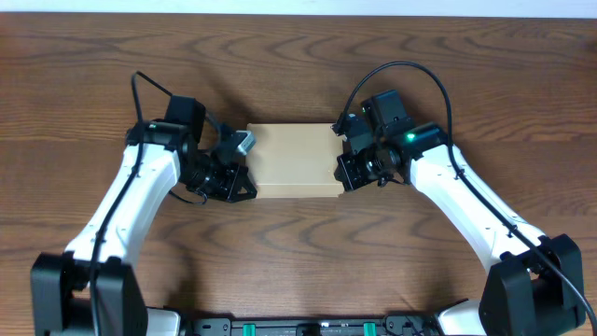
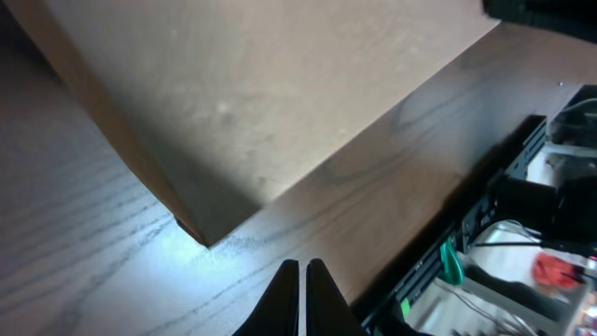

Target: Pack container

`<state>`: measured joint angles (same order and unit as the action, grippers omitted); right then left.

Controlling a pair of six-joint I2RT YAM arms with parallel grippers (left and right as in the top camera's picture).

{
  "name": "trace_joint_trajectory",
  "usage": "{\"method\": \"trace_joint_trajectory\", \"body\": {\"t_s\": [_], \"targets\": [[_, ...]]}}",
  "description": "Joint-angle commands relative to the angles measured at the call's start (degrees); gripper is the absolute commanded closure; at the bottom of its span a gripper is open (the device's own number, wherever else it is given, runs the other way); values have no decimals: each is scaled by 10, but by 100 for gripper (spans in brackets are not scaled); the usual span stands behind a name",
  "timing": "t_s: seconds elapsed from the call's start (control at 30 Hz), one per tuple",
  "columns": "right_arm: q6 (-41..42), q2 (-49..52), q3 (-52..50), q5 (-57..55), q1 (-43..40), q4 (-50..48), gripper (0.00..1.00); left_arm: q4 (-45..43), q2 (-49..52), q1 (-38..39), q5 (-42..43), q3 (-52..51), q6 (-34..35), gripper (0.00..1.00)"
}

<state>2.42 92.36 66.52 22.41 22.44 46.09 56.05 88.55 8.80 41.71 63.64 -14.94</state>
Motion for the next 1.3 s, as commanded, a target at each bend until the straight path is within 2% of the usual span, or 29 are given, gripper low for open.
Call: {"method": "trace_joint_trajectory", "body": {"t_s": [0.0, 0.17, 0.53, 0.63, 0.87, 1.0, 1.27], "targets": [[5, -10, 30, -5, 5, 5, 99, -16, -60, 2, -44, 10, 25, 95], [5, -29, 40, -6, 5, 3, 99, -50, -73, 2, -92, 9, 50, 94], [3, -36, 40, -6, 5, 5, 99, -101, 4, 44, -98, 0, 66, 94], [3, -36, 40, -6, 5, 7, 99, -103, 26, 55, -124, 0, 81, 94], [1, -36, 40, -12, 5, 9, 99, -100, 41, 55, -122, 0, 84, 95], [1, -49, 48, -12, 4, 10, 99, -87, 4, 55, -117, 10, 92, 94], [21, -159, 57, -42, 5, 33, 99, -11, -198, 55, -169, 18, 85, 94]]}}
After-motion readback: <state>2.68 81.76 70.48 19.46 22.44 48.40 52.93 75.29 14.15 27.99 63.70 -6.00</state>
